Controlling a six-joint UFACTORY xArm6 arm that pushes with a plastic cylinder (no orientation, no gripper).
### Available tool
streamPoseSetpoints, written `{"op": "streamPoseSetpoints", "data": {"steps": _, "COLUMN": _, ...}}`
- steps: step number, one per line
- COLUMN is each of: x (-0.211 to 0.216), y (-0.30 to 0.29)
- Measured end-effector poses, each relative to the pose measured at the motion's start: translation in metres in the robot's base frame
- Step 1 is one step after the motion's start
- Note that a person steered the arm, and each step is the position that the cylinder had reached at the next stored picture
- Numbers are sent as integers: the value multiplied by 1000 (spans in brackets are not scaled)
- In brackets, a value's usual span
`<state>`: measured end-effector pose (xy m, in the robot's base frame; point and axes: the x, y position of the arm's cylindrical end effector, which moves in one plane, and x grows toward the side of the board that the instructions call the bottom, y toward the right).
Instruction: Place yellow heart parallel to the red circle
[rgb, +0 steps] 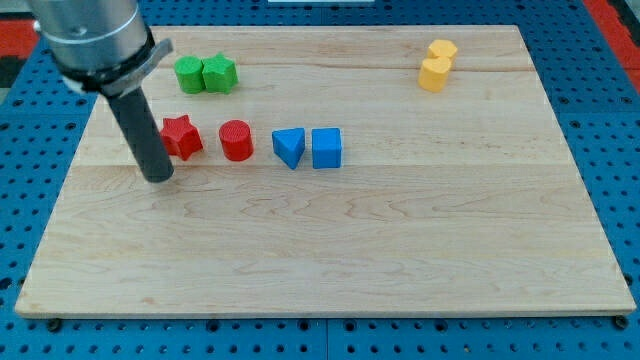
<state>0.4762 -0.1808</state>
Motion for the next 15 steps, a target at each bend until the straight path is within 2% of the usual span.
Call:
{"op": "streamPoseSetpoints", "data": {"steps": 1, "x": 18, "y": 45}}
{"op": "streamPoseSetpoints", "data": {"steps": 2, "x": 18, "y": 66}}
{"op": "streamPoseSetpoints", "data": {"steps": 5, "x": -36, "y": 274}}
{"op": "streamPoseSetpoints", "data": {"steps": 8, "x": -67, "y": 381}}
{"op": "streamPoseSetpoints", "data": {"steps": 9, "x": -104, "y": 401}}
{"op": "streamPoseSetpoints", "data": {"steps": 10, "x": -154, "y": 396}}
{"op": "streamPoseSetpoints", "data": {"steps": 11, "x": -193, "y": 354}}
{"op": "streamPoseSetpoints", "data": {"steps": 13, "x": -193, "y": 331}}
{"op": "streamPoseSetpoints", "data": {"steps": 15, "x": -189, "y": 253}}
